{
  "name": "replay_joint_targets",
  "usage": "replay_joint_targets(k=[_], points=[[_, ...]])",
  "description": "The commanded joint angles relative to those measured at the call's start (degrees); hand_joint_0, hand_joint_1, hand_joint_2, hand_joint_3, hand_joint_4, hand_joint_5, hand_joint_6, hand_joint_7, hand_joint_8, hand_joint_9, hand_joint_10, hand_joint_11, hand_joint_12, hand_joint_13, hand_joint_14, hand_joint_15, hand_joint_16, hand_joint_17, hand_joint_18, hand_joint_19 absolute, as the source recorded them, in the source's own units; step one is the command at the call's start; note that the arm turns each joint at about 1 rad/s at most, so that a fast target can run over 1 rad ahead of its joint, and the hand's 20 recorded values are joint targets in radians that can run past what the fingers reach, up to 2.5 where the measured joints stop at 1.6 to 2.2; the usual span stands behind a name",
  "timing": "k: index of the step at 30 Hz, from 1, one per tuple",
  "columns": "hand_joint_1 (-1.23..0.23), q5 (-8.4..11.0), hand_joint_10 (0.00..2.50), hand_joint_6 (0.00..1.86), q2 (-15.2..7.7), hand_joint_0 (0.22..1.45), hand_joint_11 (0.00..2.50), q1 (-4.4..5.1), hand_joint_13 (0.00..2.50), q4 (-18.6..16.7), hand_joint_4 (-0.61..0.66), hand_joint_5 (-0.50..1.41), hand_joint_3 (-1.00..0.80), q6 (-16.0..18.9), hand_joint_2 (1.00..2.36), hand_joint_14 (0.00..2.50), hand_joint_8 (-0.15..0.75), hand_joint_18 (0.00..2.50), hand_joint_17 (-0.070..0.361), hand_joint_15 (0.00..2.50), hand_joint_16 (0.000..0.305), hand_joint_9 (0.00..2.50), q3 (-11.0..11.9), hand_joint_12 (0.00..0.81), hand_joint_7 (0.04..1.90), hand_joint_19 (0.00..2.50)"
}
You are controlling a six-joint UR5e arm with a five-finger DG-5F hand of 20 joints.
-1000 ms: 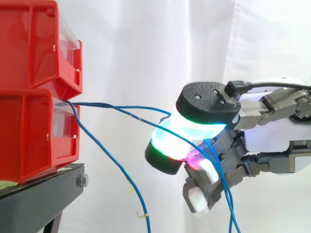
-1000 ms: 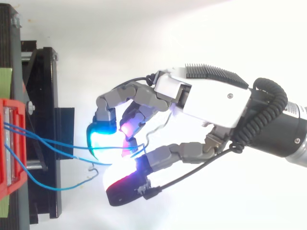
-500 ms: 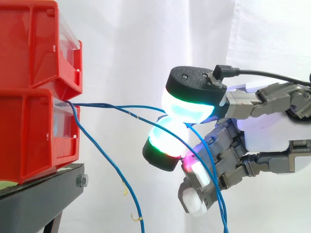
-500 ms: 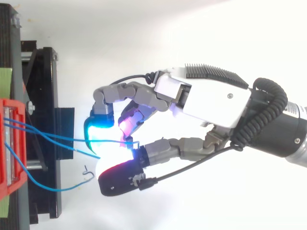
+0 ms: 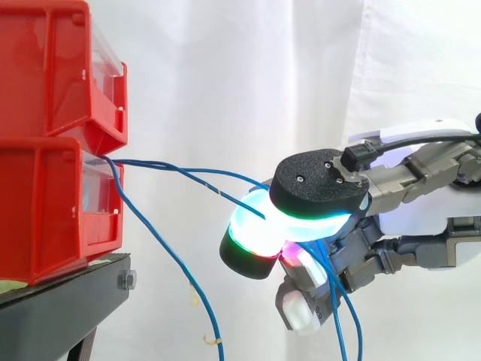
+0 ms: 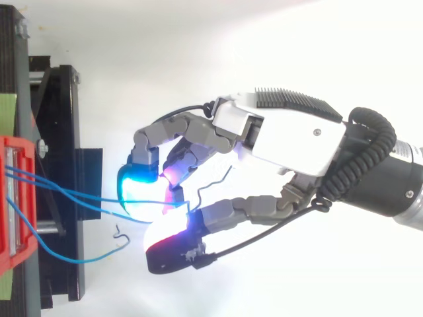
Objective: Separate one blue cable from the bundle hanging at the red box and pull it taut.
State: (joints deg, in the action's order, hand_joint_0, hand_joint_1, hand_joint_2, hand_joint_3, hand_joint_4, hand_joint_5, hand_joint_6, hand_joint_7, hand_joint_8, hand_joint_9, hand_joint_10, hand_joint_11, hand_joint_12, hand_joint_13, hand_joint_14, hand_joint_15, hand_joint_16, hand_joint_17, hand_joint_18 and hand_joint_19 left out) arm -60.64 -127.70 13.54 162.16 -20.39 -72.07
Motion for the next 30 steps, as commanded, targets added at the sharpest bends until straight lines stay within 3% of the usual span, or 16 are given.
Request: replay_joint_targets(k=[1, 3, 5, 7, 9, 11, 17, 23, 27, 30], points=[[-0.94, 0.00, 0.02, 0.87, 0.0, 0.83, 1.10, 0.00, 0.85, 0.0, 0.06, -0.20, -0.50, 0.0, 1.00, 0.03, 0.273, 0.73, 0.110, 0.65, 0.049, 0.96, 0.0, 0.366, 1.12, 0.45], [-0.94, 0.00, 0.02, 0.88, 0.0, 0.78, 1.09, 0.00, 0.83, 0.0, 0.01, -0.19, -0.50, 0.0, 1.00, 0.02, 0.259, 0.75, 0.109, 0.63, 0.049, 0.92, 0.0, 0.361, 1.14, 0.41], [-1.04, 0.00, 0.03, 0.87, 0.0, 0.62, 1.08, 0.00, 0.76, 0.0, -0.01, -0.19, -0.50, 0.0, 1.00, 0.02, 0.245, 0.69, 0.111, 0.61, 0.049, 0.87, 0.0, 0.364, 1.11, 0.39], [-1.05, 0.00, 0.02, 0.86, 0.0, 0.56, 1.08, 0.00, 0.74, 0.0, 0.00, -0.19, -0.50, 0.0, 1.00, 0.02, 0.244, 0.68, 0.114, 0.60, 0.051, 0.87, 0.0, 0.372, 1.10, 0.39], [-1.04, 0.00, 0.02, 0.84, 0.0, 0.51, 1.05, 0.00, 0.74, 0.0, 0.01, -0.18, -0.50, 0.0, 1.00, 0.02, 0.254, 0.68, 0.120, 0.59, 0.053, 0.88, 0.0, 0.381, 1.10, 0.39], [-0.92, 0.00, 0.02, 0.80, 0.0, 0.46, 1.03, 0.00, 0.79, 0.1, 0.02, -0.15, -0.50, 0.0, 1.00, 0.02, 0.280, 0.73, 0.126, 0.60, 0.056, 0.96, 0.0, 0.401, 1.11, 0.42], [-0.57, 0.00, 0.02, 0.72, 0.0, 0.55, 0.99, 0.00, 0.88, 0.0, 0.03, -0.12, -0.50, 0.0, 1.00, 0.02, 0.278, 0.75, 0.113, 0.63, 0.050, 1.08, 0.0, 0.390, 1.21, 0.52], [-0.46, 0.00, 0.03, 0.70, 0.0, 0.59, 0.98, 0.00, 0.92, 0.2, 0.05, -0.12, -0.50, 0.2, 1.00, 0.02, 0.284, 0.77, 0.109, 0.65, 0.048, 1.11, 0.0, 0.390, 1.24, 0.57], [-0.48, 0.00, 0.02, 0.71, 0.0, 0.64, 0.99, 0.00, 0.94, 0.1, 0.08, -0.12, -0.50, 0.2, 1.00, 0.02, 0.293, 0.79, 0.108, 0.66, 0.048, 1.13, 0.0, 0.389, 1.24, 0.57], [-0.52, 0.00, 0.03, 0.73, 0.0, 0.64, 1.01, 0.00, 0.94, 0.2, 0.11, -0.12, -0.40, 0.2, 1.01, 0.02, 0.299, 0.80, 0.109, 0.66, 0.048, 1.13, 0.0, 0.391, 1.22, 0.57]])
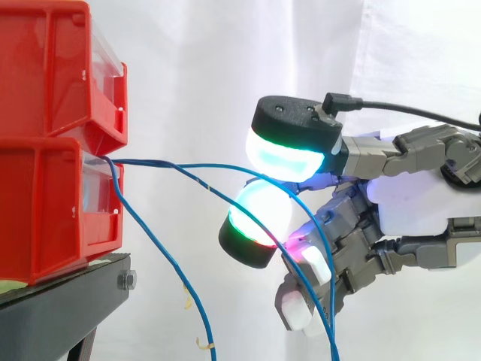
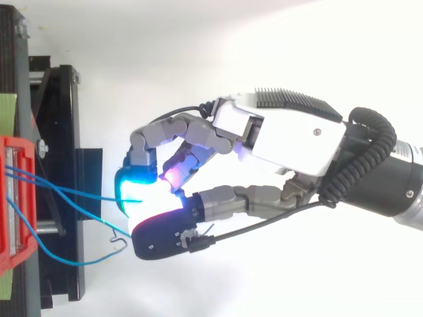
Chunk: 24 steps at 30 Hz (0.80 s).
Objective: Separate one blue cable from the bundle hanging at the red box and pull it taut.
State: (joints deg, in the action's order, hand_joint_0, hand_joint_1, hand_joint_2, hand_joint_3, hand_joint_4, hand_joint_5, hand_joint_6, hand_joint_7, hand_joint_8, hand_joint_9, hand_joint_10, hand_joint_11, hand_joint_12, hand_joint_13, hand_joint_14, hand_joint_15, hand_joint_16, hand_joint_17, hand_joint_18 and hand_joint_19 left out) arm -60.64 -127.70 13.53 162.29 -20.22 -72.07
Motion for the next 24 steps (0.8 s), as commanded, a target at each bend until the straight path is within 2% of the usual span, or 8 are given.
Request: replay_joint_targets(k=[1, 5, 13, 16, 18, 19, 20, 24], points=[[-0.53, 0.00, 0.02, 0.73, 0.0, 0.63, 1.02, 0.00, 0.94, 0.0, 0.11, -0.13, -0.37, 0.1, 1.01, 0.02, 0.296, 0.80, 0.109, 0.67, 0.048, 1.12, 0.0, 0.392, 1.21, 0.57], [-0.59, 0.00, 0.03, 0.76, 0.0, 0.62, 1.09, 0.00, 0.95, 0.0, 0.14, -0.15, -0.26, 0.1, 1.02, 0.03, 0.309, 0.81, 0.111, 0.68, 0.049, 1.12, 0.0, 0.399, 1.18, 0.57], [-0.76, 0.00, 0.03, 0.82, 0.0, 0.63, 1.14, 0.00, 0.94, 0.0, 0.14, -0.19, -0.20, 0.1, 1.02, 0.02, 0.311, 0.81, 0.113, 0.69, 0.050, 1.09, 0.0, 0.402, 1.15, 0.57], [-0.76, 0.09, 0.02, 0.83, 0.0, 0.63, 1.13, 0.00, 0.94, 0.0, 0.16, -0.19, -0.22, 0.1, 1.02, 0.02, 0.311, 0.81, 0.113, 0.69, 0.050, 1.08, 0.0, 0.404, 1.14, 0.57], [-0.70, 0.26, 0.02, 0.84, 0.0, 0.61, 1.15, 0.00, 0.94, 0.0, 0.17, -0.19, -0.37, 0.1, 1.01, 0.02, 0.315, 0.81, 0.113, 0.69, 0.050, 1.09, 0.0, 0.402, 1.12, 0.58], [-0.61, 0.26, 0.02, 0.83, 0.0, 0.59, 1.14, 0.00, 0.96, 0.0, 0.16, -0.19, -0.48, 0.1, 1.00, 0.02, 0.308, 0.82, 0.114, 0.70, 0.051, 1.10, 0.0, 0.402, 1.10, 0.59], [-0.47, 0.26, 0.02, 0.83, 0.0, 0.61, 1.12, 0.00, 0.96, 0.0, 0.15, -0.18, -0.50, 0.1, 1.00, 0.02, 0.308, 0.83, 0.113, 0.70, 0.050, 1.12, 0.0, 0.400, 1.07, 0.59], [-0.37, 0.26, 0.02, 0.80, 0.0, 0.61, 1.11, 0.00, 0.99, 0.0, 0.15, -0.17, -0.50, 0.1, 1.00, 0.02, 0.311, 0.85, 0.113, 0.69, 0.050, 1.15, 0.0, 0.403, 1.09, 0.61]])
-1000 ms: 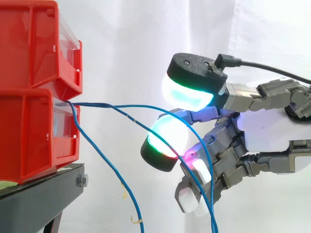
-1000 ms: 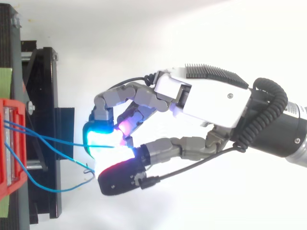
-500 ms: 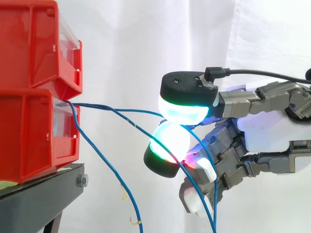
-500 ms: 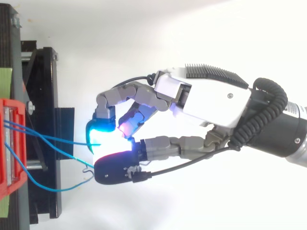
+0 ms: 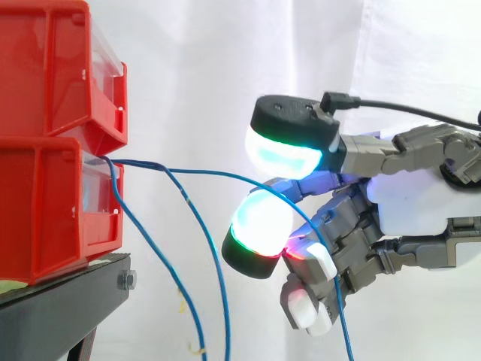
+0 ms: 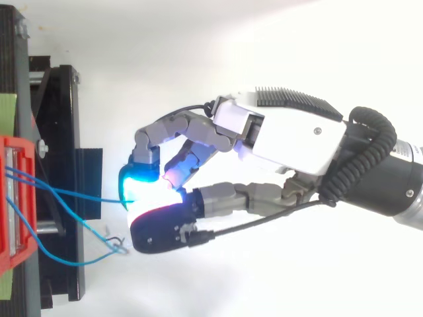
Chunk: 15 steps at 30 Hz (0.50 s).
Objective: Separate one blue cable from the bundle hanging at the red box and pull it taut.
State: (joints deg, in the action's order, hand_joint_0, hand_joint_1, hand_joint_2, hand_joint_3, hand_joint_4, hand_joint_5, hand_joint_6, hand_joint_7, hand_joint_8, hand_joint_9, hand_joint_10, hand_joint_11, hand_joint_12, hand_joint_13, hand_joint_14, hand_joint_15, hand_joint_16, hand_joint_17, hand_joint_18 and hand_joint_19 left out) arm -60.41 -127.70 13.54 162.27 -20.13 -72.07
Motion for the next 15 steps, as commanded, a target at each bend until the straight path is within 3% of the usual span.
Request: replay_joint_targets(k=[1, 15], points=[[-0.36, 0.03, 0.02, 0.80, 0.0, 0.61, 1.13, 0.00, 0.99, 0.1, 0.15, -0.17, -0.50, 0.1, 1.00, 0.03, 0.310, 0.85, 0.113, 0.70, 0.050, 1.15, 0.0, 0.403, 1.10, 0.61], [-0.62, 0.03, 0.02, 0.81, 0.0, 0.62, 1.15, 0.00, 0.98, 0.0, 0.17, -0.18, -0.17, 0.1, 1.02, 0.02, 0.330, 0.88, 0.120, 0.70, 0.053, 1.13, 0.0, 0.421, 1.10, 0.58]])
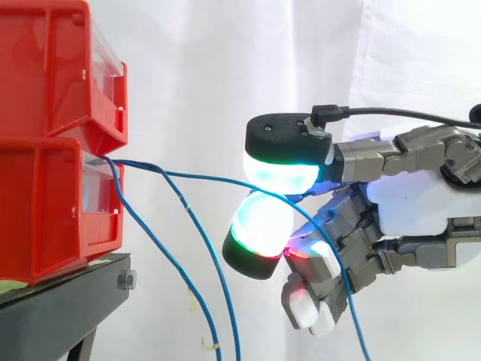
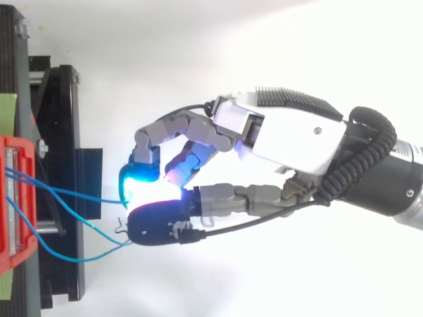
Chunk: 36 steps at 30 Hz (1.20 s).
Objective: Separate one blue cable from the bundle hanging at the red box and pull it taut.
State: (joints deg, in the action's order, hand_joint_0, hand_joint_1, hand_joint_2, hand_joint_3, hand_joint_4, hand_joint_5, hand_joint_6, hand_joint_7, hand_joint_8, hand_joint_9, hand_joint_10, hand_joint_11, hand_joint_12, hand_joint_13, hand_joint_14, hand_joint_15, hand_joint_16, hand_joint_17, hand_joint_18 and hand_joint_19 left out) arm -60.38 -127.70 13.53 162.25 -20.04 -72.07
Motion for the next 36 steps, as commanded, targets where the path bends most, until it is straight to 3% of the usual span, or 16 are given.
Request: replay_joint_targets(k=[1, 4, 5, 13, 22, 36], points=[[-0.63, 0.00, 0.02, 0.82, 0.0, 0.62, 1.15, 0.00, 0.98, 0.0, 0.17, -0.18, -0.16, 0.0, 1.02, 0.02, 0.332, 0.88, 0.122, 0.70, 0.054, 1.13, 0.0, 0.424, 1.10, 0.57], [-0.67, 0.00, 0.03, 0.82, 0.0, 0.62, 1.15, 0.09, 0.97, 0.0, 0.18, -0.18, -0.15, 0.0, 1.02, 0.02, 0.336, 0.88, 0.123, 0.69, 0.055, 1.12, 0.0, 0.425, 1.10, 0.58], [-0.74, 0.00, 0.02, 0.83, 0.0, 0.63, 1.17, 0.00, 0.96, 0.1, 0.16, -0.19, -0.15, 0.0, 1.02, 0.02, 0.325, 0.85, 0.117, 0.70, 0.052, 1.10, 0.0, 0.412, 1.13, 0.59], [-0.75, 0.00, 0.02, 0.83, 0.0, 0.64, 1.19, 0.09, 0.96, 0.1, 0.15, -0.19, -0.15, 0.3, 1.02, 0.02, 0.314, 0.85, 0.115, 0.70, 0.051, 1.10, 0.0, 0.402, 1.13, 0.59], [-0.76, 0.00, 0.02, 0.86, 0.0, 0.64, 1.26, 0.26, 0.99, 0.2, 0.07, -0.19, -0.03, 1.6, 1.02, 0.03, 0.332, 0.88, 0.116, 0.72, 0.052, 1.15, 0.0, 0.414, 1.15, 0.57], [-0.81, 0.35, 0.02, 0.86, 0.0, 0.70, 1.34, 0.26, 1.04, 0.5, -0.06, -0.20, -0.13, 3.5, 1.02, 0.03, 0.291, 0.86, 0.108, 0.82, 0.048, 1.16, 0.0, 0.390, 1.07, 0.57]])
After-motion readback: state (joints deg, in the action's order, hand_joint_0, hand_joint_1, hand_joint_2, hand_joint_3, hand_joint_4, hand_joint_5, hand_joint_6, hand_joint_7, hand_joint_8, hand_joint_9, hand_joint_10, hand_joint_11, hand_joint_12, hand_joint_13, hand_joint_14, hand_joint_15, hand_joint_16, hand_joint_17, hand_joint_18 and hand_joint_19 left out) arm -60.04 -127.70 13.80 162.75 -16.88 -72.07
